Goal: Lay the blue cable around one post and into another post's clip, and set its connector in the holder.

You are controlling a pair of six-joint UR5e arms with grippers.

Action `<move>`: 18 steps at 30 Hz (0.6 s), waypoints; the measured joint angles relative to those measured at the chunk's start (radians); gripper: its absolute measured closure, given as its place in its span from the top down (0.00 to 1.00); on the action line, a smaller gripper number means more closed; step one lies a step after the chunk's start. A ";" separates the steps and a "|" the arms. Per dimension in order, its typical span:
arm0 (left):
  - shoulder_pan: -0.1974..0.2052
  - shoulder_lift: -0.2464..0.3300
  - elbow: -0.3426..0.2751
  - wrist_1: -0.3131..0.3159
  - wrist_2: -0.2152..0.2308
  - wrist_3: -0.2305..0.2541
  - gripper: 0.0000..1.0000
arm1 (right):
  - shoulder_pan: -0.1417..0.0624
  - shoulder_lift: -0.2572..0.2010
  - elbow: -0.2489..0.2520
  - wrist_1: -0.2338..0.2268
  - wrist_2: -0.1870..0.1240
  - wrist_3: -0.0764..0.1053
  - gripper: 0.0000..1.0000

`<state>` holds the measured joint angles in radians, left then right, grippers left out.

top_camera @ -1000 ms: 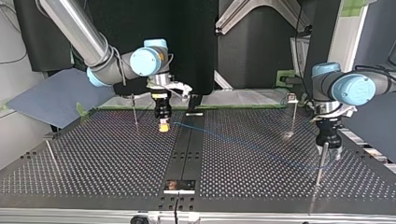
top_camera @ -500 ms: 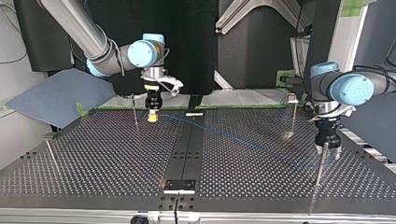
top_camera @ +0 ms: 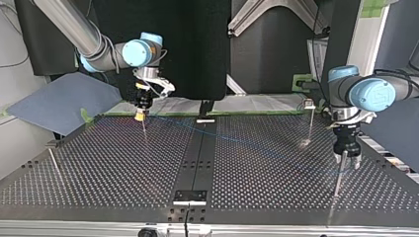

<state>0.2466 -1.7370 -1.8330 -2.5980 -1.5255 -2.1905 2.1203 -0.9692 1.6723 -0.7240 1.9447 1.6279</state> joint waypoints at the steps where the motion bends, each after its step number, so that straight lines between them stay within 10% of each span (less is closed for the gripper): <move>1: 0.000 0.000 0.000 0.000 0.000 0.000 1.00 | -0.008 0.000 0.008 -0.008 -0.007 0.008 0.00; 18: -0.002 0.000 0.000 -0.005 0.000 0.000 1.00 | -0.150 0.033 0.151 -0.151 -0.145 0.066 0.00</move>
<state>0.2444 -1.7369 -1.8331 -2.6033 -1.5255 -2.1904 1.9699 -0.9357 1.8232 -0.8749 1.7995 1.6943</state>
